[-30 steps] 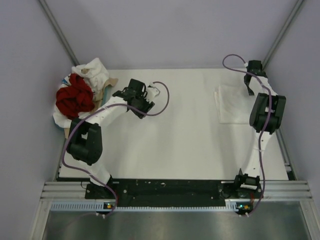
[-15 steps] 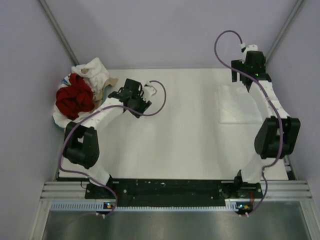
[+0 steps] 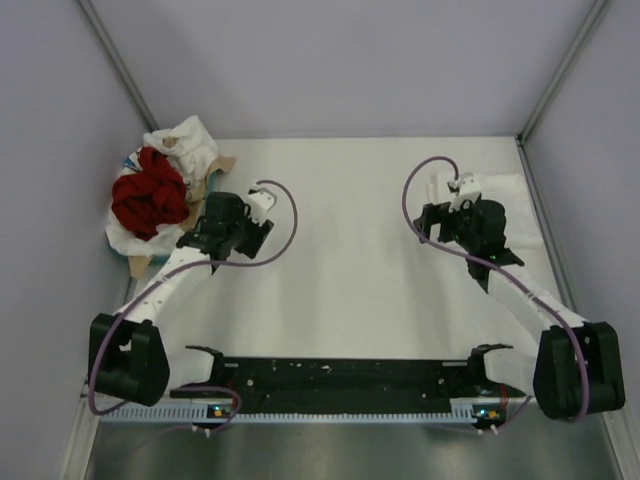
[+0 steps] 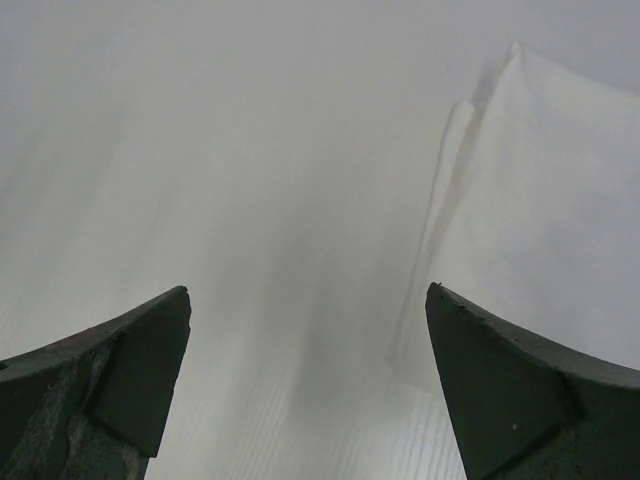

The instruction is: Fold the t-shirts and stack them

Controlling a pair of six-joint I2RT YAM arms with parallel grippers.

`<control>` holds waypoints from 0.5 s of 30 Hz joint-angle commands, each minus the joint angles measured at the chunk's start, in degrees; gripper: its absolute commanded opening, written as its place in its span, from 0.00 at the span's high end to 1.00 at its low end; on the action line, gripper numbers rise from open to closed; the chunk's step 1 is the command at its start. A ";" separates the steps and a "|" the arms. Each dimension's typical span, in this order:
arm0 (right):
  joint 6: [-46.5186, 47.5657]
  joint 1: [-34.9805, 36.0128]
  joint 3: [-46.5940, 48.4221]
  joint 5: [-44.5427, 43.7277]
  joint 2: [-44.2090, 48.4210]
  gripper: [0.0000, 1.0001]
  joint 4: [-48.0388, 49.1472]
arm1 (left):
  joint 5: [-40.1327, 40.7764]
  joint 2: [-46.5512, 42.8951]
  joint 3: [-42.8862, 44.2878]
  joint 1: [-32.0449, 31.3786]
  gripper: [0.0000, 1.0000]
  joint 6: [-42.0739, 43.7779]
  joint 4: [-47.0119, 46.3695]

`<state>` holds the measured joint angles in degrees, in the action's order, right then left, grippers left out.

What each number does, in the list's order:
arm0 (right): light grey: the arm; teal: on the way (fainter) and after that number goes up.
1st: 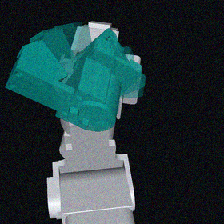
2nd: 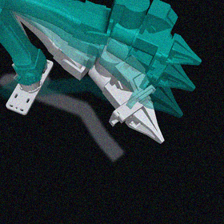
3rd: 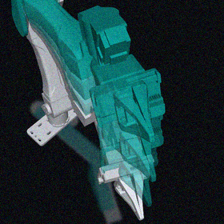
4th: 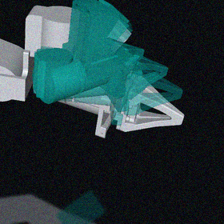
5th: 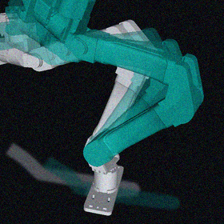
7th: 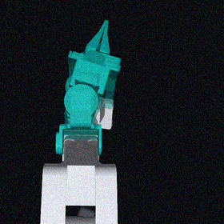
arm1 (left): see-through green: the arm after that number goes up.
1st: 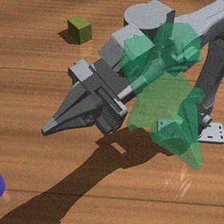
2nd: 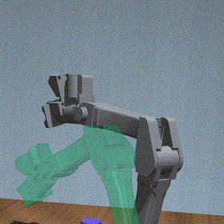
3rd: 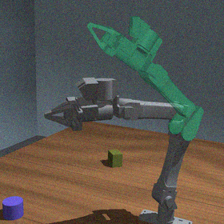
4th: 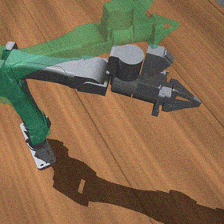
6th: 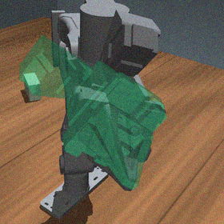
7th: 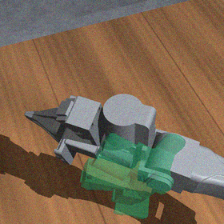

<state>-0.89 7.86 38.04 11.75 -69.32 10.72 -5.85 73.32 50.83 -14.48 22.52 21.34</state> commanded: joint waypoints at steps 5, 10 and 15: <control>-0.95 0.14 -15.61 -11.47 14.90 0.01 12.91 | -2.24 -8.45 -14.42 2.61 0.37 -3.35 -20.52; -3.07 0.14 -25.02 -19.48 17.46 0.01 20.46 | -1.00 -10.13 -22.16 2.79 0.30 -7.67 -32.93; -4.83 0.14 -30.22 -20.36 18.42 0.01 25.94 | -2.85 -9.42 -24.29 2.79 0.29 -10.21 -35.32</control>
<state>-3.60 7.86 9.93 -5.52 -52.56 28.80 -6.76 64.64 27.09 -12.03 16.10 -4.95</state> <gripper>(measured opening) 0.987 0.703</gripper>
